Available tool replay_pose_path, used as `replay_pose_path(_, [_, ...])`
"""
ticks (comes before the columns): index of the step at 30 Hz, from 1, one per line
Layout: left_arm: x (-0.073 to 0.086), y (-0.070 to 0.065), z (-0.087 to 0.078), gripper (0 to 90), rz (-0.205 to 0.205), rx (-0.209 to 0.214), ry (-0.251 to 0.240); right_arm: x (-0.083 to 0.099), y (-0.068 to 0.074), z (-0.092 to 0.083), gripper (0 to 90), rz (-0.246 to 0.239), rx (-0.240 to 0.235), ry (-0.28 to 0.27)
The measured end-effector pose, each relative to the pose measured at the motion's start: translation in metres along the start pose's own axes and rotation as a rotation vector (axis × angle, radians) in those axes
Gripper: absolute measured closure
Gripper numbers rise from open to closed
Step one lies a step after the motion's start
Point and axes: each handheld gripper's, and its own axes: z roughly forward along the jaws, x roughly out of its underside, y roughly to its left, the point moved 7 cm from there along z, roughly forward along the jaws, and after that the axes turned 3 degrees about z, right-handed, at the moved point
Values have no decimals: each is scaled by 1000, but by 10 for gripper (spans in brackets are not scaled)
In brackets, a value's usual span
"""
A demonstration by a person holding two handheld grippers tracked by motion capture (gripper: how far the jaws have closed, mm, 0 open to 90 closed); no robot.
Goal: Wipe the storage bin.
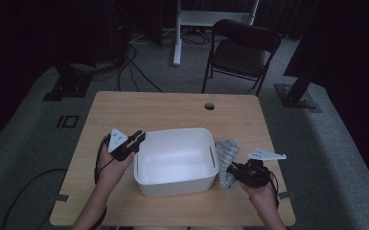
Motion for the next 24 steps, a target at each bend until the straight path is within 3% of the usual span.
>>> replay_pose_path(6, [0,-1,0,775,0,-6,-2,5,3,8,783,-7,21,6])
replay_pose_path(11, [0,-1,0,776,8,-15,1,20,-4,25,784,-2,67,70])
replay_pose_path(18, [0,-2,1,777,5,-24,-2,26,-10,35,786,7,78,103])
replay_pose_path(21, [0,-2,1,776,1,-26,-4,30,-18,44,786,42,53,124])
replay_pose_path(24, [0,-3,1,776,-1,-28,-4,31,-21,50,786,44,57,141])
